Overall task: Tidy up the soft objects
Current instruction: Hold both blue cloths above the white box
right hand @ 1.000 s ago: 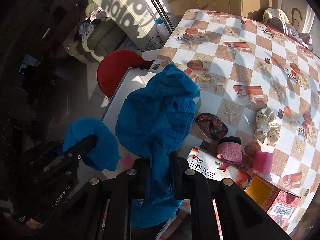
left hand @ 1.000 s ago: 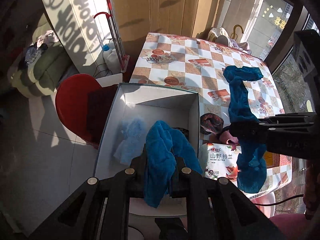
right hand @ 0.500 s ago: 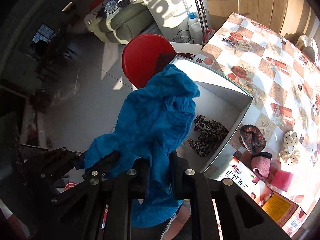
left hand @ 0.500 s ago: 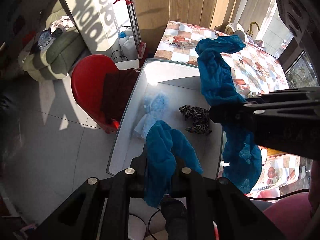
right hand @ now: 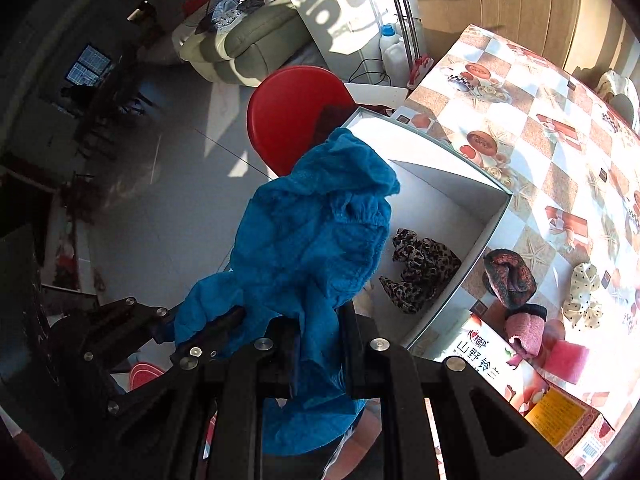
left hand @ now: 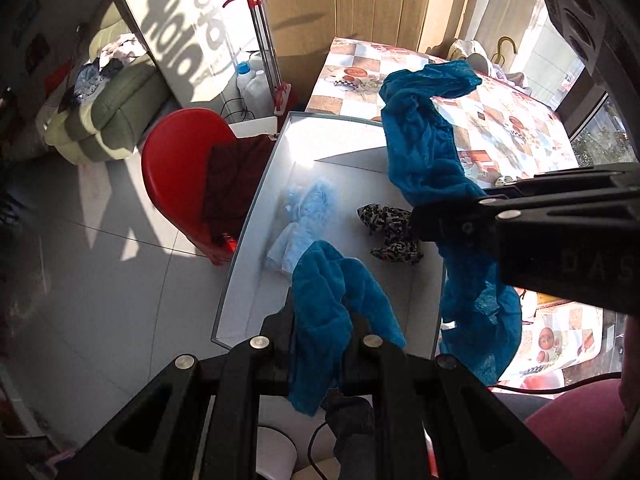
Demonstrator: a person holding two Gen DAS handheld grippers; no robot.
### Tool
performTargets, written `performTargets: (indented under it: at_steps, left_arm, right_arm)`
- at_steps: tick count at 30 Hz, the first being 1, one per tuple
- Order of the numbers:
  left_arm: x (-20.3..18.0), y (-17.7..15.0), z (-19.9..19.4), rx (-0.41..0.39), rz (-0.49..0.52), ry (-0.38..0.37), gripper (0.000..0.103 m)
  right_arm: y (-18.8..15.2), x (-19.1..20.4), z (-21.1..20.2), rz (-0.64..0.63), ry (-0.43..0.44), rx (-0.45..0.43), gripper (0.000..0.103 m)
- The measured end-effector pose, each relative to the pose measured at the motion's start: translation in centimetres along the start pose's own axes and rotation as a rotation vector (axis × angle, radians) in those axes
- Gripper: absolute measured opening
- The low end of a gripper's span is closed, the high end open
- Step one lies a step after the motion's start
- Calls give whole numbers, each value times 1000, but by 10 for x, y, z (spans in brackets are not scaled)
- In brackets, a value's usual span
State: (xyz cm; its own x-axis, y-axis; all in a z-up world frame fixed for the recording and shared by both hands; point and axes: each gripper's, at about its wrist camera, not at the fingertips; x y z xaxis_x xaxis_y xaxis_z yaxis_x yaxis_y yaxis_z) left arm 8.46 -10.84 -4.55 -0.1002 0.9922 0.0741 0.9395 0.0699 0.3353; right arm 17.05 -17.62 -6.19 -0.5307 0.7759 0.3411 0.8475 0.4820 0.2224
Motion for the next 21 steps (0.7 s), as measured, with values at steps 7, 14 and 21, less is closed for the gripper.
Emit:
performTargets:
  at_steps: [7,14,21]
  left_arm:
    - [0,0,0,0,-1,1,15]
    - [1,-1,0,0,6,1,15]
    - [2,-2,1,1,8,2,15]
  right_arm:
    - [-1,-1,-1,5,3,-3,16]
    - [-2,-2,0,9,6,-3,16]
    - [-2,-3,-1,13,3,-6,16]
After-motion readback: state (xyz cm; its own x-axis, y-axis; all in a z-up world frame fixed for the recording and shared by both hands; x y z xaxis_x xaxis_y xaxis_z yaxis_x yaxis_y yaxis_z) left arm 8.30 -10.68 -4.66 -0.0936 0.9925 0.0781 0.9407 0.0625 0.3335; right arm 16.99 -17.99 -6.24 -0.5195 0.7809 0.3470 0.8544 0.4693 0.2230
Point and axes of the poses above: each gripper's, at about its wrist camera, not at the fingertips, and z roughly the way its jaws point, x to its left, y to its top, and after that the axes turned 3 degrees about z, right-handed
